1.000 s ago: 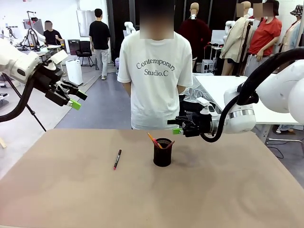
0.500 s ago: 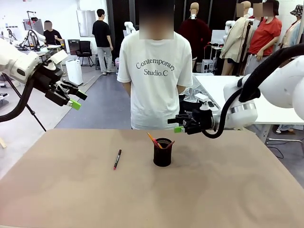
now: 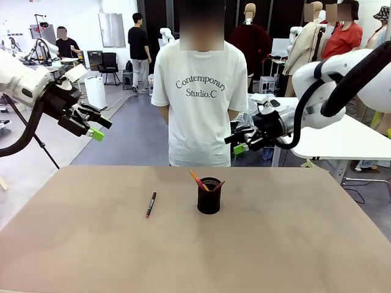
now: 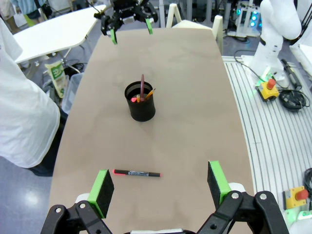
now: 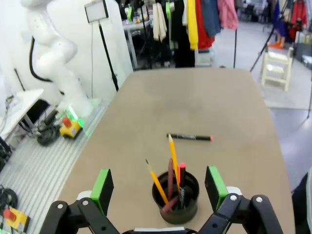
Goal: Place the pens into the pen holder.
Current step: Pick up a writing instrument from the table and place it into the Pen holder.
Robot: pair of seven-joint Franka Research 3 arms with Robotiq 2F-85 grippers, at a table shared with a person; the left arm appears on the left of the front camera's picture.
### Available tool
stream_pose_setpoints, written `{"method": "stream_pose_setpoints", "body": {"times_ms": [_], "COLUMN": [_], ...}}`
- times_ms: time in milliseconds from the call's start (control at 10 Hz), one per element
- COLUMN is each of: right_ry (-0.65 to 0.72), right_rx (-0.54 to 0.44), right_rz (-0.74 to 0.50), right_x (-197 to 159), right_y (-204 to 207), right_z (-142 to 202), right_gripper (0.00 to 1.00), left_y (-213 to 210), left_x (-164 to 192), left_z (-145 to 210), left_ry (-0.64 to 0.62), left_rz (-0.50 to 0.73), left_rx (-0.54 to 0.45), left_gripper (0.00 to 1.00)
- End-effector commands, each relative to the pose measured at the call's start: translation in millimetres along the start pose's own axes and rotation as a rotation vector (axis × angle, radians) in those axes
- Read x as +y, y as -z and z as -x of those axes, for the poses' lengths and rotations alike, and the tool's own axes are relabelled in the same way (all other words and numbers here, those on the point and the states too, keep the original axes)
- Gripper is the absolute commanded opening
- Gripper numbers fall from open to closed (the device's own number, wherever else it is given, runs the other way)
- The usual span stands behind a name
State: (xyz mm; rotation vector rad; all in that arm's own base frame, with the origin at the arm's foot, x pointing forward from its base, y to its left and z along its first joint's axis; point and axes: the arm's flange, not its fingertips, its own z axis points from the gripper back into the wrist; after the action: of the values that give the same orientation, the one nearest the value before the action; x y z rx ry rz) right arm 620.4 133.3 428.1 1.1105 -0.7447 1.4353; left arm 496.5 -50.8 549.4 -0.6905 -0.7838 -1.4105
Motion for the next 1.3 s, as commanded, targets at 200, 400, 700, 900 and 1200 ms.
{"method": "stream_pose_setpoints", "body": {"times_ms": [200,400,700,900,1200], "right_ry": [-0.072,-0.09,-0.103,-0.076,-0.055], "right_rx": [0.168,0.151,0.158,0.152,0.153], "right_rz": [0.115,0.195,0.299,0.325,0.348], "right_x": [6.3,23.3,41.3,44.9,47.6], "right_y": [-48.0,-75.4,-114.0,-127.9,-138.6], "right_z": [-25.5,-39.3,-38.5,-29.7,-23.1], "right_gripper": [1.0,1.0,1.0,1.0,1.0], "left_y": [-2.5,-2.5,-2.5,-2.5,-2.5], "left_x": [-1.8,-1.8,-1.8,-1.8,-1.8], "left_z": [0.4,0.4,0.4,0.4,0.4], "left_ry": [-0.003,-0.003,-0.003,-0.003,-0.003], "left_rz": [0.006,0.006,0.006,0.006,0.006], "left_rx": [-0.003,-0.003,-0.003,-0.003,-0.003], "left_gripper": [1.0,1.0,1.0,1.0,1.0]}}
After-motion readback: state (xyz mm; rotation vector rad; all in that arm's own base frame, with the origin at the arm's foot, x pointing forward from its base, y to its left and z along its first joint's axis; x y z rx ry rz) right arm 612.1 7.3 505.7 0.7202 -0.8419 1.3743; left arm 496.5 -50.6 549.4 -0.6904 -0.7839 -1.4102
